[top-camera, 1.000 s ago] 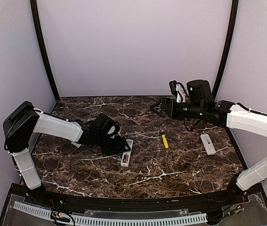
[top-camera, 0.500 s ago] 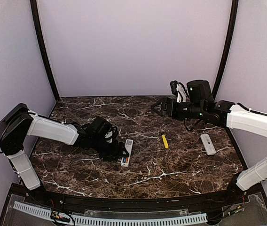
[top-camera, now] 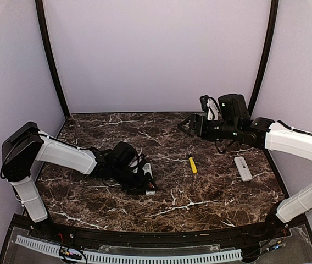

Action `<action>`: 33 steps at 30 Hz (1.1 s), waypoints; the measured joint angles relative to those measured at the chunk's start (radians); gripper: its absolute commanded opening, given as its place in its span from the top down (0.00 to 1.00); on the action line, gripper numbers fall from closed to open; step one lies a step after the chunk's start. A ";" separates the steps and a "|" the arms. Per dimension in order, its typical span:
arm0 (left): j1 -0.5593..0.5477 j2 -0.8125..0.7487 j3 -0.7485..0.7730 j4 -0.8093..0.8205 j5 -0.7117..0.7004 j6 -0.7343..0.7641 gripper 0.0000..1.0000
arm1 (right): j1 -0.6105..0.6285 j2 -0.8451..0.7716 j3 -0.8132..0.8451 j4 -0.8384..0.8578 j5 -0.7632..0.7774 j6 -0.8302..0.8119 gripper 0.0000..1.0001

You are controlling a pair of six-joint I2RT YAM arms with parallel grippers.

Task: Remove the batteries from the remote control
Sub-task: Move the remote control without the battery cover to the center of the board, then pick up the screwdriver from the center of the board.

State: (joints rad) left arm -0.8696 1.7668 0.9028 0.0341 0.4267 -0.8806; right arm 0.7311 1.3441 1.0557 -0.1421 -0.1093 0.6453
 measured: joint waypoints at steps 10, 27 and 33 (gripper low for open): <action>0.012 -0.031 0.009 -0.055 -0.032 0.024 0.32 | 0.000 -0.008 -0.014 -0.061 0.060 -0.008 0.24; 0.685 -0.373 0.293 -0.417 -0.024 0.458 0.21 | -0.034 0.223 -0.002 -0.245 0.228 -0.030 0.36; 0.770 -0.461 0.223 -0.431 -0.075 0.529 0.21 | -0.023 0.337 0.035 -0.286 0.246 -0.026 0.42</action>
State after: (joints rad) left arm -0.0998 1.3060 1.1255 -0.3969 0.3519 -0.3515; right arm 0.7082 1.6814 1.0912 -0.4286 0.1368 0.6193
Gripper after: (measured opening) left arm 0.793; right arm 0.613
